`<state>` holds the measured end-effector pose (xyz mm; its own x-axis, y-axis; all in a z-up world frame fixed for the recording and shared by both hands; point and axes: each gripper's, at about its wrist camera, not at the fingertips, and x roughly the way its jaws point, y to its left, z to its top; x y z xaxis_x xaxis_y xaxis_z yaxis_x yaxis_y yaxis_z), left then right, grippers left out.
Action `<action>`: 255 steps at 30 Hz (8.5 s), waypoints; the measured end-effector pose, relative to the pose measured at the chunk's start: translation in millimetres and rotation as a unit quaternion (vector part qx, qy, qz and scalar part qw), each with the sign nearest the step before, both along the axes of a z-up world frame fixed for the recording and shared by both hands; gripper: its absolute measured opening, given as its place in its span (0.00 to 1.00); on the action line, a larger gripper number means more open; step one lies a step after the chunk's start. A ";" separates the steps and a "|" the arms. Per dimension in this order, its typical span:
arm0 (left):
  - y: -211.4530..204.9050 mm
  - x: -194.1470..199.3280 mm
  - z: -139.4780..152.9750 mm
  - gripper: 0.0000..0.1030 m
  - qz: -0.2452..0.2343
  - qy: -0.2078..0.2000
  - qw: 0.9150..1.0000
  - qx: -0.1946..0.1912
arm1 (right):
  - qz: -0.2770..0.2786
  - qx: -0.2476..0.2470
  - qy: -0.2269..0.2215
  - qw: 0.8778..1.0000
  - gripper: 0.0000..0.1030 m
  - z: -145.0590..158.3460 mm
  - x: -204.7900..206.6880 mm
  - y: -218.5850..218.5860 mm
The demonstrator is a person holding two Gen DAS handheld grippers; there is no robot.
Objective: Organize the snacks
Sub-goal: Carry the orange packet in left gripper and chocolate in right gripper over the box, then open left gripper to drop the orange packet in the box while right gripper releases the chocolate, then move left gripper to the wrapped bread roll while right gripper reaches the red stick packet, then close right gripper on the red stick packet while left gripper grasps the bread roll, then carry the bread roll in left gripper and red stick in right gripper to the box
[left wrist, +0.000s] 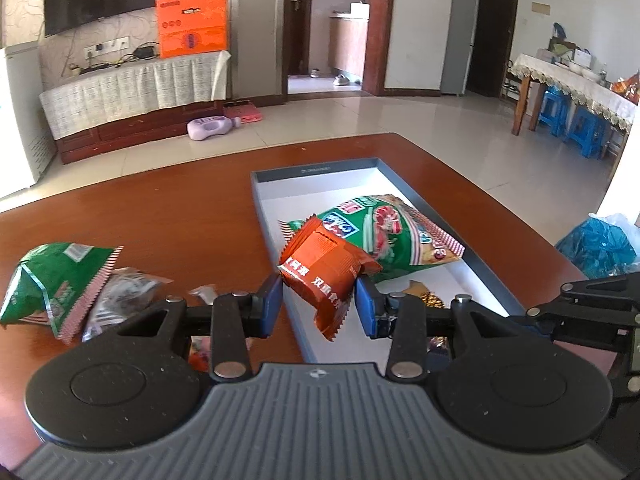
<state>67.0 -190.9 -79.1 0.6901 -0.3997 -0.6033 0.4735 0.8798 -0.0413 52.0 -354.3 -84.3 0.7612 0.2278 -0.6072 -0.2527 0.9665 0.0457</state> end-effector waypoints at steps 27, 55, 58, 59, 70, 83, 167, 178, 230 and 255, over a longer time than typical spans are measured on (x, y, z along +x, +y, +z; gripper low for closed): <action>-79.5 110.3 -45.4 0.44 -0.005 0.021 0.999 0.027 | -0.015 0.010 0.033 0.999 0.24 -13.7 22.7 -5.8; -51.1 70.4 -41.8 0.76 -0.009 0.004 0.999 0.035 | -0.065 0.004 0.009 0.998 0.25 -14.3 42.2 -11.2; -48.3 62.8 -40.2 0.79 -0.009 -0.004 0.999 0.042 | -0.062 0.000 0.012 0.998 0.25 -14.7 42.3 -9.7; -46.1 61.9 -38.9 0.79 -0.007 -0.002 0.999 0.041 | -0.061 -0.001 0.012 0.998 0.25 -15.3 41.3 -9.8; -19.0 34.8 -24.2 0.81 0.016 -0.009 0.999 0.036 | -0.043 0.000 0.007 0.999 0.31 -13.4 33.3 -6.8; 29.5 -28.5 -9.1 0.82 0.025 -0.029 0.998 0.048 | -0.021 -0.034 0.011 0.999 0.41 -16.2 15.8 -3.6; 123.5 30.9 -64.3 0.87 0.110 0.029 0.993 0.023 | 0.111 -0.069 0.070 0.989 0.23 -36.0 23.8 115.5; 128.8 40.5 -69.8 0.86 0.127 0.044 0.991 -0.013 | 0.113 -0.063 0.072 0.989 0.24 -36.1 27.7 114.7; 180.1 -5.8 -64.5 0.43 0.180 0.033 0.983 0.025 | 0.135 -0.055 0.072 0.987 0.24 -33.9 15.6 129.7; 173.6 -1.9 -53.5 0.43 0.212 0.028 0.976 0.044 | 0.138 -0.018 0.044 0.989 0.24 -10.2 6.3 108.7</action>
